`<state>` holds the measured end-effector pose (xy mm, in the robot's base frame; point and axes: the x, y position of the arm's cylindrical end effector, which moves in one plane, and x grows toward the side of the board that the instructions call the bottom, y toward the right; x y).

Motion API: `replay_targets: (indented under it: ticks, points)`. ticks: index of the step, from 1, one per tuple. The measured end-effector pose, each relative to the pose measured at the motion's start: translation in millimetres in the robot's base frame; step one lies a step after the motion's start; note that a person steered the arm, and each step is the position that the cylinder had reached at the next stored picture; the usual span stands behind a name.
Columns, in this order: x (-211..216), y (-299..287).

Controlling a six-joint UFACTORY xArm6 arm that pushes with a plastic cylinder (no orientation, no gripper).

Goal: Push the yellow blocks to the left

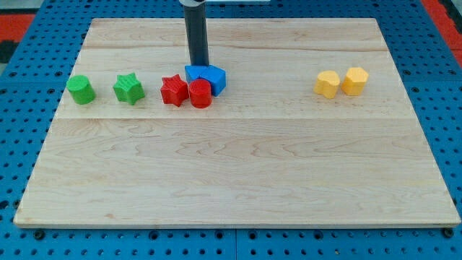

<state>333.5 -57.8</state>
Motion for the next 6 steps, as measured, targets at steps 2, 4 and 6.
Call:
replay_targets:
  ticks: [2,4,6]
  points:
    - [-49.4,76.6]
    - [29.4,123.0]
    - [108.1,254.1]
